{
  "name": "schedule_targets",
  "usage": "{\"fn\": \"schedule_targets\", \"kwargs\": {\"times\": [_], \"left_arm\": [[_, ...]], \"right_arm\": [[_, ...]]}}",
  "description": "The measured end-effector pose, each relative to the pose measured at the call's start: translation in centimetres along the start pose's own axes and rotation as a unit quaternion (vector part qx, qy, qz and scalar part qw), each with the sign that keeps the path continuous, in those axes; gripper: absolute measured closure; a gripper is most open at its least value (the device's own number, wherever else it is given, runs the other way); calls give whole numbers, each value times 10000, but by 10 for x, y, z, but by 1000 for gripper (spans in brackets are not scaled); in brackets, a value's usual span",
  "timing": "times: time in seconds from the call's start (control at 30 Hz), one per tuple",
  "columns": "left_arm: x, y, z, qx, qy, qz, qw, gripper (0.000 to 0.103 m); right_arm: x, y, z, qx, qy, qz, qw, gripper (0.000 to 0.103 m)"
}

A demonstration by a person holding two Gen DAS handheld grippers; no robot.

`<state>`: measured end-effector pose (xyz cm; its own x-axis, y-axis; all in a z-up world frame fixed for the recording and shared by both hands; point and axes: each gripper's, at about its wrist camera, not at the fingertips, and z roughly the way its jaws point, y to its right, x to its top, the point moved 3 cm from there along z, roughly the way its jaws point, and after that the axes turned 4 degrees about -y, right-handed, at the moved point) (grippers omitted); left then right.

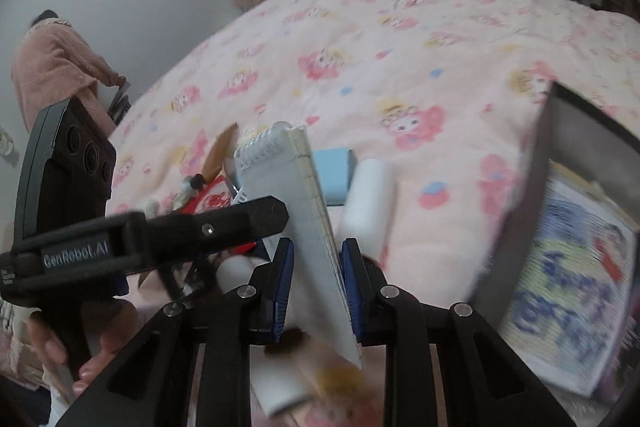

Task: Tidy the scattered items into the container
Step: 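Lift the notepad and carry it toward the open black box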

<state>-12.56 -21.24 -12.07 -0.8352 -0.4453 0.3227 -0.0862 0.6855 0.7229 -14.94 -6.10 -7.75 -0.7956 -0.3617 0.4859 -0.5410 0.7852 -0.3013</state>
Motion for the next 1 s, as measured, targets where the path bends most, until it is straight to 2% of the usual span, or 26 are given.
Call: {"fn": "schedule_targets", "kwargs": {"times": [0.13, 0.23, 0.33, 0.47, 0.63, 0.8, 1.0], "left_arm": [[-22, 43, 21, -258, -303, 714, 9967, 56], [-37, 57, 41, -463, -572, 894, 9933, 56], [-56, 64, 63, -600, -866, 981, 9896, 56], [-76, 81, 79, -576, -1009, 1393, 9834, 56], [-90, 83, 90, -376, -1226, 1584, 9790, 56], [-92, 76, 91, -253, -1227, 1464, 9813, 58], [-87, 67, 68, 26, -627, 1349, 9889, 58]], "right_arm": [[-30, 13, -35, -142, 89, 123, 9998, 82], [-56, 32, -52, -367, 116, 290, 9988, 82], [-79, 55, -59, -406, 66, 587, 9974, 82], [-114, 82, -60, -330, -89, 994, 9945, 82], [-131, 99, -56, -185, -41, 1255, 9919, 82], [-135, 106, -52, 14, 114, 1362, 9906, 81], [-143, 120, -60, 630, 573, 1733, 9812, 81]]}}
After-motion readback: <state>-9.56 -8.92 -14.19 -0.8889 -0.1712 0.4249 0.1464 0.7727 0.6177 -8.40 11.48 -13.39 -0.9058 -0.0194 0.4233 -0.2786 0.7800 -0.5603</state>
